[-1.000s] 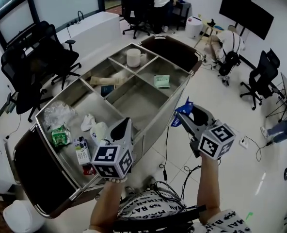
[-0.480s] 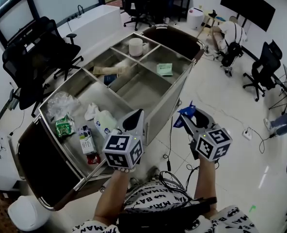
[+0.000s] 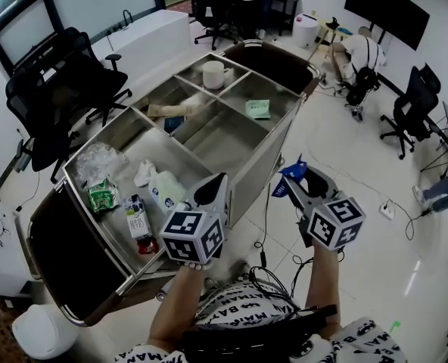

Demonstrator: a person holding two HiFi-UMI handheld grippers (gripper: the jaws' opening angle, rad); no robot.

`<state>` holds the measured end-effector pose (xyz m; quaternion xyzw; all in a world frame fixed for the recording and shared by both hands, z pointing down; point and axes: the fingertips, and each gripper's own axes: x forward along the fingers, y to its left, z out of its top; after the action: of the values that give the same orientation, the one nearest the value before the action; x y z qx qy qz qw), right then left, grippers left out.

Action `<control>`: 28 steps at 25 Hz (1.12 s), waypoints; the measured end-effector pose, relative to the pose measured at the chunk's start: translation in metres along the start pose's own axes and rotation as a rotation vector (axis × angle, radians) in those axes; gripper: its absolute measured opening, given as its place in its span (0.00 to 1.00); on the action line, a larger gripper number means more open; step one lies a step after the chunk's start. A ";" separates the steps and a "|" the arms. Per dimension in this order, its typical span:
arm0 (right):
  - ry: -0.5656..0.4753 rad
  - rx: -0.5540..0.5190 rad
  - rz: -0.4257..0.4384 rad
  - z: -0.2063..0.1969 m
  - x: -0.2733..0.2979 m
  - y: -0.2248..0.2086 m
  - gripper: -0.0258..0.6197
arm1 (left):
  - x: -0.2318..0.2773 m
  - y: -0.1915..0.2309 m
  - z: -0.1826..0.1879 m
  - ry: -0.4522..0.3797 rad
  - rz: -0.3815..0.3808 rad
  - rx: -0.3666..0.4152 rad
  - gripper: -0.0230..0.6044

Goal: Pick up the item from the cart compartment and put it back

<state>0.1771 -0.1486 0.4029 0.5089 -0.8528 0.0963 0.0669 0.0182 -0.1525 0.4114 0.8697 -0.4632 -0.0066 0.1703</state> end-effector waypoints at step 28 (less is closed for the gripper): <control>0.006 -0.062 0.068 0.012 0.024 0.007 0.39 | -0.015 0.023 0.010 -0.015 0.093 0.009 0.04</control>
<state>0.1599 -0.1685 0.3960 0.4768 -0.8721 0.0736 0.0819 -0.0106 -0.1548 0.4067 0.8480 -0.5043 -0.0028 0.1631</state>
